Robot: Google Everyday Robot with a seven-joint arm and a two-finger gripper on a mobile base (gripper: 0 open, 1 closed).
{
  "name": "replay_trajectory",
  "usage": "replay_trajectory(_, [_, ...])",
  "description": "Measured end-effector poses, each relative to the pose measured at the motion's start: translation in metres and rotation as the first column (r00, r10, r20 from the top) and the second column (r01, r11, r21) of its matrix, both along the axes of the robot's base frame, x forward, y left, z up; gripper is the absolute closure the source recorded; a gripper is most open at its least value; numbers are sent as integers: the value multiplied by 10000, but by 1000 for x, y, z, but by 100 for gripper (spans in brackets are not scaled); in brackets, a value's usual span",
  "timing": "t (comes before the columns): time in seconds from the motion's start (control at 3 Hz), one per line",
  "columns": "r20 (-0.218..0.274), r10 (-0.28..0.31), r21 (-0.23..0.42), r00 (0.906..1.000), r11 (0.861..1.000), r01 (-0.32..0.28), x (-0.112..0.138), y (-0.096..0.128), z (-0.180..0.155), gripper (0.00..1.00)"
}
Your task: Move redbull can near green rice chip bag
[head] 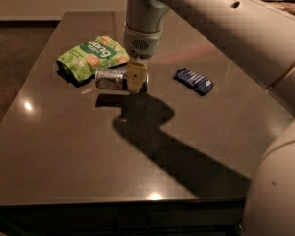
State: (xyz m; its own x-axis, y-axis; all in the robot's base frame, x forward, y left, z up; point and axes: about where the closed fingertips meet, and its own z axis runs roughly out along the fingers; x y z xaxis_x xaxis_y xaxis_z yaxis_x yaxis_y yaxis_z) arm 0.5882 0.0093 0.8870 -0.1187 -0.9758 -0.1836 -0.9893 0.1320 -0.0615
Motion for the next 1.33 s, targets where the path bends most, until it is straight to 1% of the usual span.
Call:
replay_trajectory(0.33, [303, -1140, -33, 9930, 9935, 1142, 30, 12, -2, 100])
replay_trajectory(0.67, [470, -1992, -225, 9788, 9795, 2004, 49, 19, -8, 100])
replay_trajectory(1.0, [516, -2612, -483, 9639, 9634, 2636, 57, 22, -19, 81])
replay_trajectory(1.33, [434, -3070, -609, 9507, 9490, 3093, 58, 25, -27, 59])
